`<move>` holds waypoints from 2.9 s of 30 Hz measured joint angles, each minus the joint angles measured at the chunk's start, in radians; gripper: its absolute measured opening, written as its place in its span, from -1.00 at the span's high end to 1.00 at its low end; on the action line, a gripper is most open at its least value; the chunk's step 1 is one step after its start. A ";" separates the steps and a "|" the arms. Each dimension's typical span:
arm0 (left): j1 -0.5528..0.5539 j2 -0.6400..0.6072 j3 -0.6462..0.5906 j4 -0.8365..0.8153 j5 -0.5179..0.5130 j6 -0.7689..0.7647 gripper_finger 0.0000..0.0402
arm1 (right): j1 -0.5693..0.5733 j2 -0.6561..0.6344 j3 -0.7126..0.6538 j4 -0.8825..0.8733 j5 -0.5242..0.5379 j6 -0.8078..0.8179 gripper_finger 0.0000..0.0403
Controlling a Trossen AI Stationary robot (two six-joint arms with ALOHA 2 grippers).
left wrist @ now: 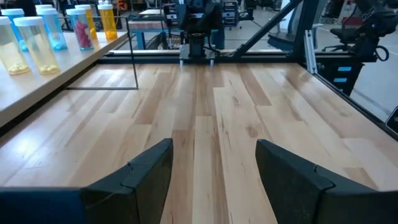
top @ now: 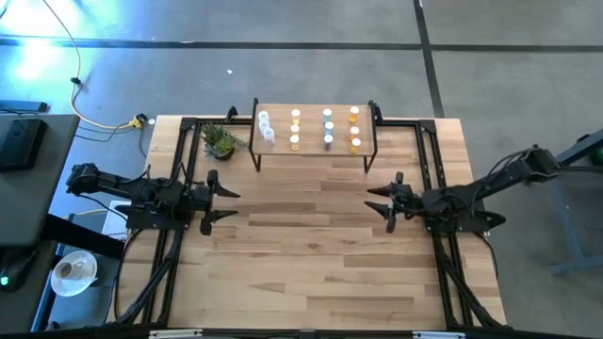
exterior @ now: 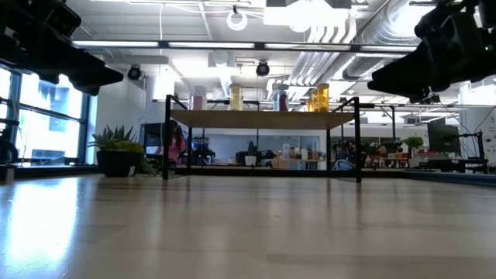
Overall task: Pick and place medicine bottles onto shelf by color
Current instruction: Adjust the transparent pill bottles on the shelf
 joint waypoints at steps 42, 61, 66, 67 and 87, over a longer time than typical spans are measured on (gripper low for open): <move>0.337 0.562 0.685 -0.151 -0.413 -0.037 -0.10 | 0.043 0.001 -0.089 0.134 0.000 -0.060 0.12; 0.516 0.937 0.733 0.016 -0.383 -0.226 -0.10 | 0.043 0.001 -0.089 0.111 0.050 -0.026 0.12; 0.525 1.005 0.815 -0.051 -0.376 -0.228 -0.09 | 0.043 0.001 -0.089 0.111 0.050 -0.026 0.12; 0.525 1.020 0.841 -0.079 -0.376 -0.226 -0.08 | 0.043 0.001 -0.089 0.111 0.050 -0.026 0.12; 0.528 1.255 1.112 -0.435 -0.325 -0.290 0.09 | 0.043 0.001 -0.090 0.111 0.049 -0.022 0.12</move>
